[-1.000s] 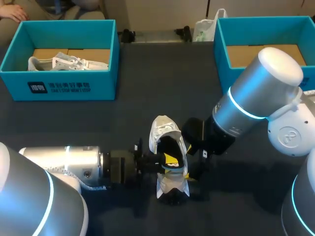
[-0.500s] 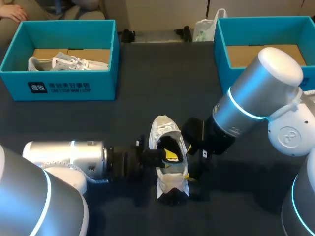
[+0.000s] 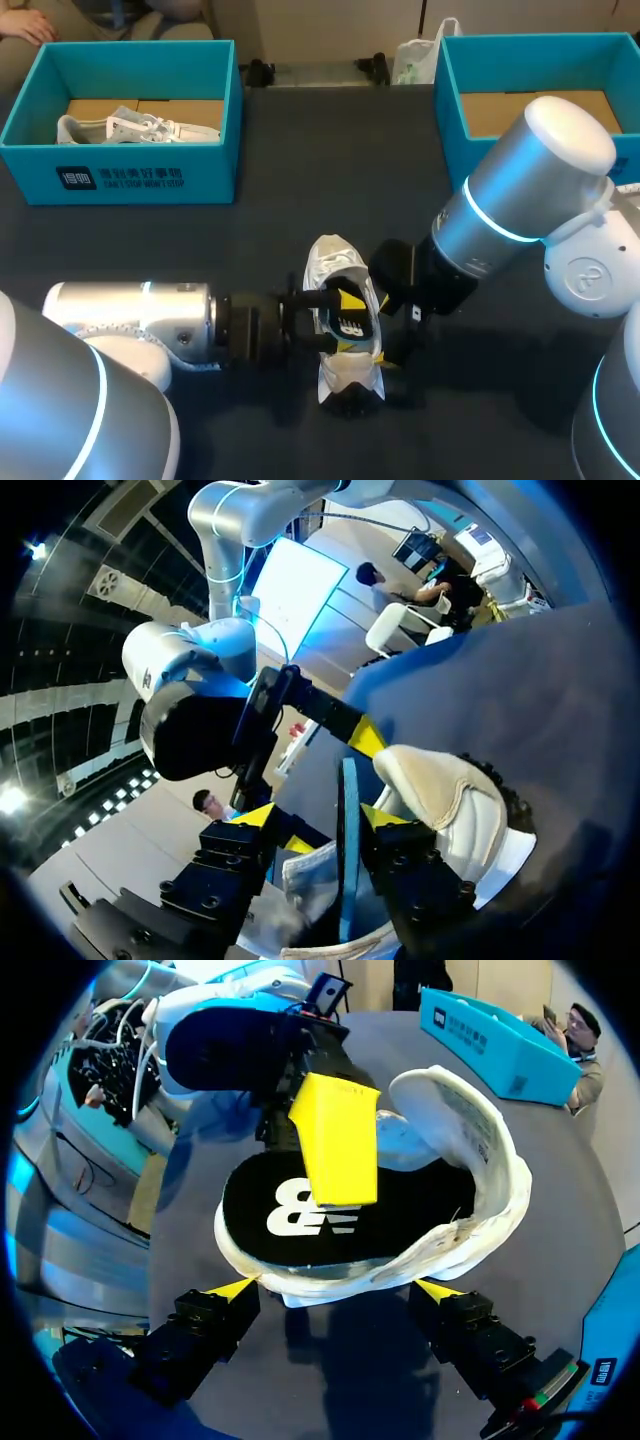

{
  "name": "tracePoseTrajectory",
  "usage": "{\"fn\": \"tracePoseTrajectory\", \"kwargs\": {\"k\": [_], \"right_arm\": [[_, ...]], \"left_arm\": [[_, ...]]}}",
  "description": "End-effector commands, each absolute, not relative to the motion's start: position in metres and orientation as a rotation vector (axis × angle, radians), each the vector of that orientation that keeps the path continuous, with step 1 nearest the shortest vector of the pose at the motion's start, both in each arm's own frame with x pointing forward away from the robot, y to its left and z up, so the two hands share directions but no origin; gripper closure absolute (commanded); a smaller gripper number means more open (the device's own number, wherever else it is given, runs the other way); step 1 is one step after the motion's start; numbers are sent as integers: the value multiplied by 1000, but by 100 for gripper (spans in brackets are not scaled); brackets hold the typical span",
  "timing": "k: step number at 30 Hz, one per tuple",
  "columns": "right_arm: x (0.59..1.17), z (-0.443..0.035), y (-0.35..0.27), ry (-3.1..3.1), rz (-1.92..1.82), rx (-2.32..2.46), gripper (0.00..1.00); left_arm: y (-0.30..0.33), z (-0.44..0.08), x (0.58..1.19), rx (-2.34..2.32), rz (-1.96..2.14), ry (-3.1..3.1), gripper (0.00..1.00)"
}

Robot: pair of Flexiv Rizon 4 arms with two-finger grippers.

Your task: Take the shoe out of the shoebox, open the shoe tongue, remove and reinsert the insole, then place the shoe into the shoebox

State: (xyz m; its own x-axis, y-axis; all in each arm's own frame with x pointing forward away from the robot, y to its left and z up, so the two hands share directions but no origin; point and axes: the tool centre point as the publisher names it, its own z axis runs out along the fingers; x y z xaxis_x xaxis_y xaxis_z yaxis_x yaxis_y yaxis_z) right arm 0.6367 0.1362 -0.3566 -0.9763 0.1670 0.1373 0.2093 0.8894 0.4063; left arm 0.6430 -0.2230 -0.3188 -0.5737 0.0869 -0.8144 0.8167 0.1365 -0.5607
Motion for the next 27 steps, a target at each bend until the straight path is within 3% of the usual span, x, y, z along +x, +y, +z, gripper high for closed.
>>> {"fn": "tracePoseTrajectory", "kwargs": {"k": [1, 3, 6, 27], "right_arm": [[636, -358, 136, -2959, -655, -297, 0], [636, -358, 136, -2959, -655, -297, 0], [636, -358, 136, -2959, -655, -297, 0], [636, -358, 136, -2959, -655, -297, 0]], "left_arm": [[-210, -311, 631, 871, -1490, 1791, 57], [-210, -311, 629, 873, -1489, 1791, 65], [-212, -312, 629, 881, -1470, 1798, 100], [-219, -338, 650, 904, -1378, 1855, 100]]}}
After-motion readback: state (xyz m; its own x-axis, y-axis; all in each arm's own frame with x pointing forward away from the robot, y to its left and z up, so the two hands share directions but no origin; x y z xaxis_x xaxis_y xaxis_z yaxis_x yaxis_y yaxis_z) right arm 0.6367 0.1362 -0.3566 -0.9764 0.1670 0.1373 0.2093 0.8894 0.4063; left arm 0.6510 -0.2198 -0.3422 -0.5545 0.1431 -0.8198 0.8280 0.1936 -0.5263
